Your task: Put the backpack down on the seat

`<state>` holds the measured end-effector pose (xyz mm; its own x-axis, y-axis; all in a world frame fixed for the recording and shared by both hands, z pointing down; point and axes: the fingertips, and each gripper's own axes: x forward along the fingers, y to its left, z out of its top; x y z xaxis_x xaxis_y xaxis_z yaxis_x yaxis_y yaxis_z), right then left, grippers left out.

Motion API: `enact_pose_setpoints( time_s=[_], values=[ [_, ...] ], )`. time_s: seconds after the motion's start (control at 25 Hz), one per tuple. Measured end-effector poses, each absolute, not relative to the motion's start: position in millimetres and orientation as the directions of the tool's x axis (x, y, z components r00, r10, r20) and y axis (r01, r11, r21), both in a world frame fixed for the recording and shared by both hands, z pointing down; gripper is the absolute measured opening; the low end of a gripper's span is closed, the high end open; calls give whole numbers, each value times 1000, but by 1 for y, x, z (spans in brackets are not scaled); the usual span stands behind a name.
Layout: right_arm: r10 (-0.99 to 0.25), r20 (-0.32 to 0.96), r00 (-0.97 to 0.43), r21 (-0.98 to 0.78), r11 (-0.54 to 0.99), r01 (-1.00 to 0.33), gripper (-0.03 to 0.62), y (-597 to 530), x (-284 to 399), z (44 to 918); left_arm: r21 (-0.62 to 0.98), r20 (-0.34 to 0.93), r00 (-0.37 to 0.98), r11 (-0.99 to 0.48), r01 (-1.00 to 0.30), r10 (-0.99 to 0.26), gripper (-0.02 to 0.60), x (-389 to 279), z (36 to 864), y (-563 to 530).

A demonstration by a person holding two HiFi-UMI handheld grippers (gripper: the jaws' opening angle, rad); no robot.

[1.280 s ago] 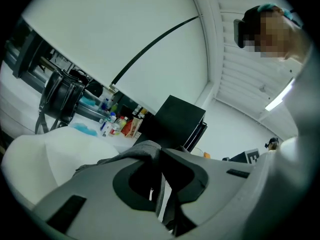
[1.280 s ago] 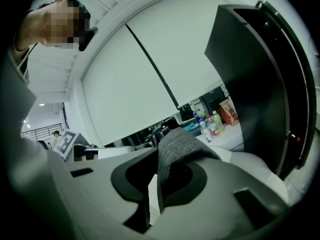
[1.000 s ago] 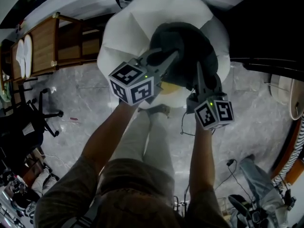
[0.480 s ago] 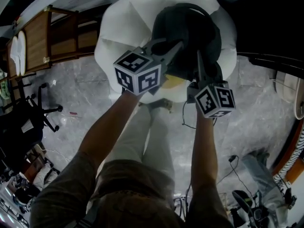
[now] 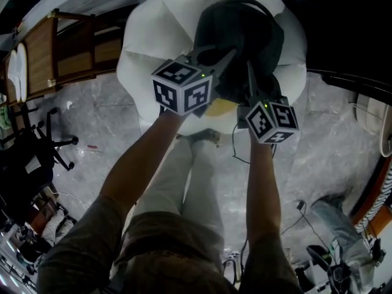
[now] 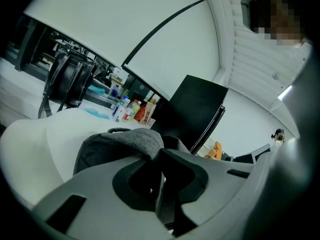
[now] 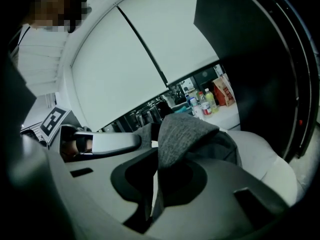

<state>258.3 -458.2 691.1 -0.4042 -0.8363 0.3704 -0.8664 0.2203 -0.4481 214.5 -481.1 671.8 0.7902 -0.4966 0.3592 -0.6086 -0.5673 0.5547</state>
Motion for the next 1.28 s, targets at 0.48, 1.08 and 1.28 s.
enact_pose_setpoints(
  time_s=[0.48,1.08,1.28],
  values=[
    [-817,412,-403,-445,206,-871,41,-474,260,723,538,410,758,-537,-650,-506,50,220,702,-496],
    [-818,490,-302,-396,99,-913,309,-470,283,742,497,479,708,-505,-706,-519,289,216,718,-494],
    [-820,500,-279,-392,72,-917,372,-465,289,747,458,503,670,-489,-742,-546,368,209,725,-491]
  ],
)
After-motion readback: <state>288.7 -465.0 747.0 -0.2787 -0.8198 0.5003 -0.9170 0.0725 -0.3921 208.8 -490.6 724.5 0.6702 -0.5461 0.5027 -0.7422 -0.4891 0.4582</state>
